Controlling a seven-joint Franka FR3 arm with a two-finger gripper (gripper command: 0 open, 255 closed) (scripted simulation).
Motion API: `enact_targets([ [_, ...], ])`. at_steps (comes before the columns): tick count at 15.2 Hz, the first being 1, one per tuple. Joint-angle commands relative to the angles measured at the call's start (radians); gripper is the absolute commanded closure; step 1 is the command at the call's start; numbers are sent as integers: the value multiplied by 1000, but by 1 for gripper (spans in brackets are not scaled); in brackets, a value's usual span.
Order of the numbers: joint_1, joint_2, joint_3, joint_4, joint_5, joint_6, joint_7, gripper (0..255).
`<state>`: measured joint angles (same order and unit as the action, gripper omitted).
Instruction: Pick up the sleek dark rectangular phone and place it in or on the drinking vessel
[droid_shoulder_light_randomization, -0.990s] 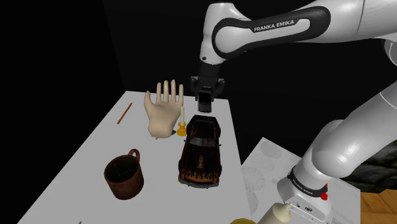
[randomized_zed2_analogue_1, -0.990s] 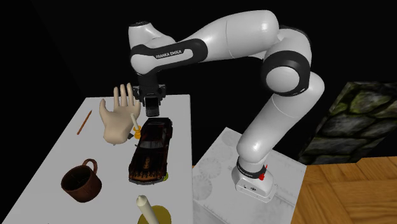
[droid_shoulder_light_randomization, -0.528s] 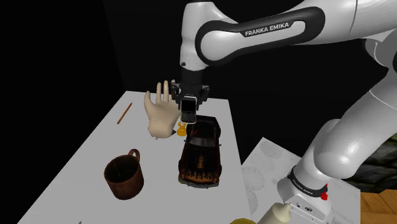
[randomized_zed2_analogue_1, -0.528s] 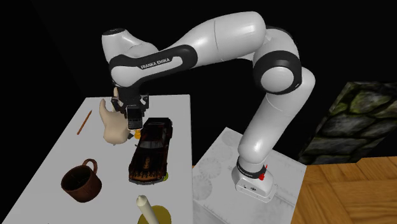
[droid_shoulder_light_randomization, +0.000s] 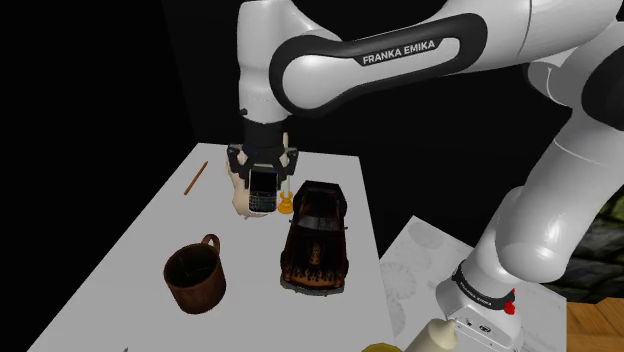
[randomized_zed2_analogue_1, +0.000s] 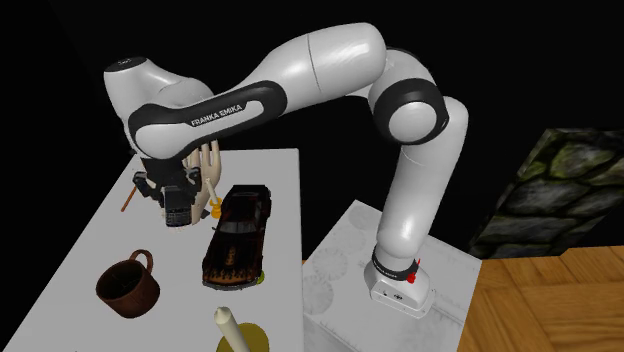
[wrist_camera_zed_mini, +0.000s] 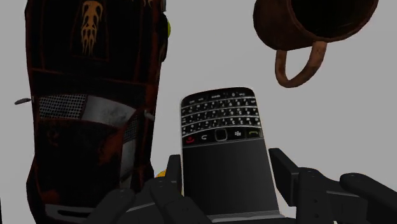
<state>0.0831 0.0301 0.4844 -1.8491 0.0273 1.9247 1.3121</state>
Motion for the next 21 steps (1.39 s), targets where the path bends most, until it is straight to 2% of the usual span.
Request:
enact_targets([
  [1,28,58,24,64,-33,-11,63,255],
  [5,99,183,55,209,-107,-46,175,255],
  [11,250,402,67,495,-227,-141,317,255],
  [12,261,415,65,514,-233,-148,323,255],
  [21,247,419,59,397,-238,-29,329,255],
])
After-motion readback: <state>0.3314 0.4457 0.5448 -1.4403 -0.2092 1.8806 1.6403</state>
